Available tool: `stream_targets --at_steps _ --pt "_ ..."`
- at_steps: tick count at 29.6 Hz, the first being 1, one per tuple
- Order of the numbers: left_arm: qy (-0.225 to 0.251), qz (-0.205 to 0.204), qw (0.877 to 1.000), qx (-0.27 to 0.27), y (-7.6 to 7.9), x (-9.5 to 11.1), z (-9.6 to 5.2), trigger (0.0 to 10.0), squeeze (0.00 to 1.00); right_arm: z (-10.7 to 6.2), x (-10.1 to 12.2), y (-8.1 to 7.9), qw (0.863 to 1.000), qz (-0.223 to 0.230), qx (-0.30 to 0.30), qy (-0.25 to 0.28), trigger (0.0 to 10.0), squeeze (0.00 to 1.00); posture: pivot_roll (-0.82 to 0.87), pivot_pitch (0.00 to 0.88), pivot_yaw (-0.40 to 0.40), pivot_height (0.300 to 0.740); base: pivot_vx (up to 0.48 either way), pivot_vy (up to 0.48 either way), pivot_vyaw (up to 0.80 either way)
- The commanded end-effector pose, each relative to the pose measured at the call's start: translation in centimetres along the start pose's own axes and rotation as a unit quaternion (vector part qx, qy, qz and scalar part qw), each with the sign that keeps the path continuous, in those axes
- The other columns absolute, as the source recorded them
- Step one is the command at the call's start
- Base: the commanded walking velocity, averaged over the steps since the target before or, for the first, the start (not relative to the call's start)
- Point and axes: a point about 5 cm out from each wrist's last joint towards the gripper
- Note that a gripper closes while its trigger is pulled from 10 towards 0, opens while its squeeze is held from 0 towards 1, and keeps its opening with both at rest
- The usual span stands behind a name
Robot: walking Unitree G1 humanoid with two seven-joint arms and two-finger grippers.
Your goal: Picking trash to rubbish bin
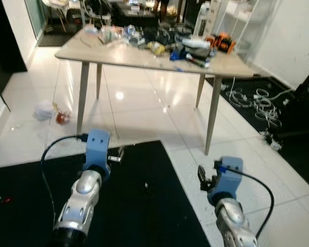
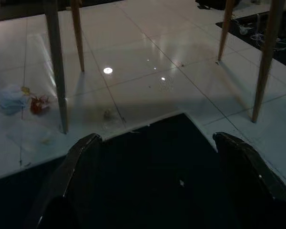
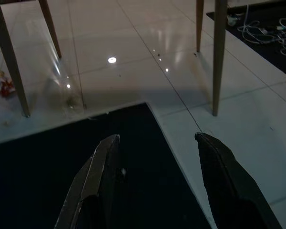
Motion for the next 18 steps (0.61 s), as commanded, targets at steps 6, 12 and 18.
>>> stream_targets --at_steps 6,12,18 --pt "-0.007 0.009 1.000 -0.007 0.31 -0.25 -0.14 10.0 0.00 -0.06 -0.11 0.35 1.000 0.000 -0.002 -0.007 10.0 0.00 -0.09 0.057 -0.015 0.740 0.395 0.000 0.00" --pt "-0.008 0.011 1.000 -0.010 0.34 -0.36 -0.23 10.0 0.00 -0.10 -0.07 0.31 1.000 0.000 -0.003 -0.004 10.0 0.00 -0.09 0.061 -0.008 0.740 0.395 0.000 0.00" --pt "-0.007 0.014 1.000 -0.012 0.28 -0.26 -0.10 10.0 0.00 -0.29 0.09 0.52 1.000 0.008 -0.008 0.003 10.0 0.00 -0.09 0.066 -0.006 0.740 0.396 0.000 0.00"
Point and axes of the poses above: a point about 5 cm out from each wrist's last joint towards the gripper, its own z axis pointing out of the wrist towards the gripper, its own x axis along the axis of the wrist's last joint, y = z × x, and after that the axes turned 5 degrees about z, right-handed
